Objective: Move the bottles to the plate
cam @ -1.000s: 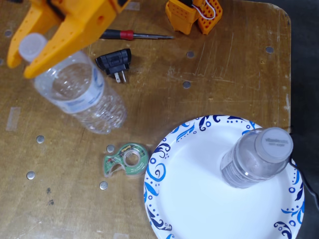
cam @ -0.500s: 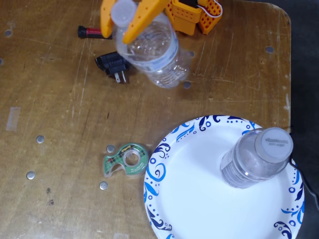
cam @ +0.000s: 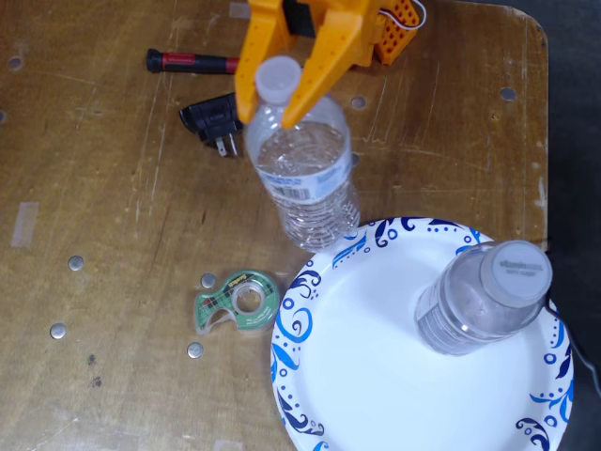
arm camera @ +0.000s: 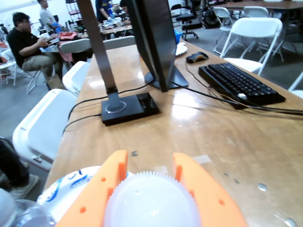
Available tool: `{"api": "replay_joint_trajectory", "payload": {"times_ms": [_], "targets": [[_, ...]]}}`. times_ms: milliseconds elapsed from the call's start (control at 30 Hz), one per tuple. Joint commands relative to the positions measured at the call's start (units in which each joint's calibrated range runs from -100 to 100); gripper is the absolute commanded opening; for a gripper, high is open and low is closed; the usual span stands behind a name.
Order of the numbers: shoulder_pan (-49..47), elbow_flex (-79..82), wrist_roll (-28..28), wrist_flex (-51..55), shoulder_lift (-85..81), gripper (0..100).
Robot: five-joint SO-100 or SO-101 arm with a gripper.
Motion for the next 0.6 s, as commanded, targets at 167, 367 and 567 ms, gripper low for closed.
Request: {"api": "replay_joint_trajectory", "payload": {"times_ms": [167, 367, 567], "targets": [[-4.51, -1.82, -0.10, -8.74, 4.28, 5], [-7.74, -1.91, 0.26, -19.96, 13.22, 5], [-9.58, -6.05, 0.47, -24.58, 22.16, 5]]}}
